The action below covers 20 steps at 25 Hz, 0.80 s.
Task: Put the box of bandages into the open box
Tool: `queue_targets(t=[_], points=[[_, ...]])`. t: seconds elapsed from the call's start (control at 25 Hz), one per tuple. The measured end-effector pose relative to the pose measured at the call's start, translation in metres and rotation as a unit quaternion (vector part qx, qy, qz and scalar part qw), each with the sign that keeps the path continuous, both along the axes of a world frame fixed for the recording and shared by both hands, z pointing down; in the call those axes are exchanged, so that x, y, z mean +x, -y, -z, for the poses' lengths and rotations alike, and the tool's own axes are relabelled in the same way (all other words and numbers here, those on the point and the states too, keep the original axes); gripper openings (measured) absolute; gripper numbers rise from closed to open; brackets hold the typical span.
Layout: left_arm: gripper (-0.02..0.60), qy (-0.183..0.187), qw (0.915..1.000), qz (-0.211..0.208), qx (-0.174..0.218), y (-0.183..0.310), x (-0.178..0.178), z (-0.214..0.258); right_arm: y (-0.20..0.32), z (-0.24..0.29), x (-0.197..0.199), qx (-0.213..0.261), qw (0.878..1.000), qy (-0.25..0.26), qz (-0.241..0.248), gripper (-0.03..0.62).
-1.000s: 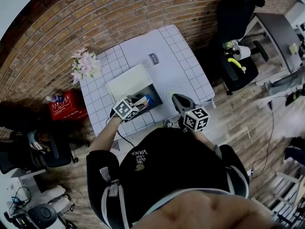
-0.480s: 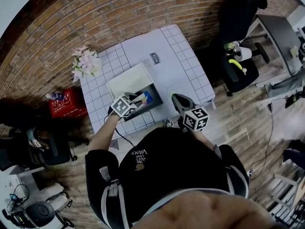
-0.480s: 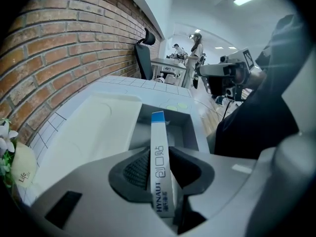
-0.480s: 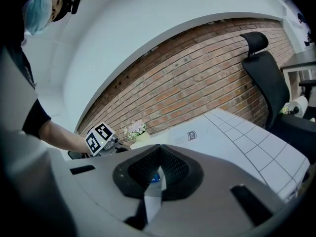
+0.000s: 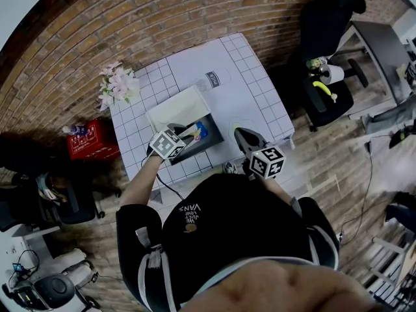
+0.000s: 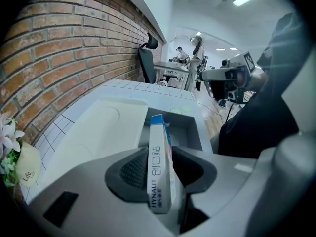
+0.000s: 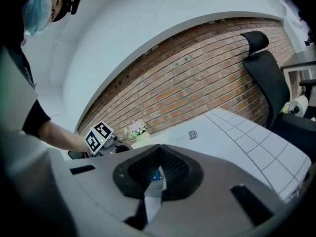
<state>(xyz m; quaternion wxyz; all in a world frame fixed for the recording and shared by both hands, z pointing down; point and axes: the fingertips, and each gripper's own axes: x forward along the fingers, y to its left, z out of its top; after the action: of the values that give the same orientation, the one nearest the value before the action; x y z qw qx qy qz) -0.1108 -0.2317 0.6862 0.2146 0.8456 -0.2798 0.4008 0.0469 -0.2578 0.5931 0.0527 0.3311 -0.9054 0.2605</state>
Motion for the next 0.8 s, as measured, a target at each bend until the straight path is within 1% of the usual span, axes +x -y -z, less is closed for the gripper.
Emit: queue_targets(t=[0.2,0.32,0.52,0.8], points=[[0.172,-0.001,1.0,0.007,0.006,0.0,-0.006,0.0,-0.002,0.0,-0.005,0.001,1.0,-0.001,0.002,-0.006],[0.178,0.0,0.9998,0.012,0.018,0.0,-0.009,0.002,-0.004,0.0,-0.007,0.002,1.0,-0.001,0.002,-0.005],[0.178,0.029,0.9973,0.006,0.067,0.004,-0.015,0.004,-0.007,0.001,-0.008,0.001,1.0,-0.002,0.0,-0.005],[0.178,0.02,0.9981,0.001,0.058,-0.004,-0.01,0.001,-0.011,0.001,-0.006,0.001,1.0,-0.003,-0.006,-0.006]])
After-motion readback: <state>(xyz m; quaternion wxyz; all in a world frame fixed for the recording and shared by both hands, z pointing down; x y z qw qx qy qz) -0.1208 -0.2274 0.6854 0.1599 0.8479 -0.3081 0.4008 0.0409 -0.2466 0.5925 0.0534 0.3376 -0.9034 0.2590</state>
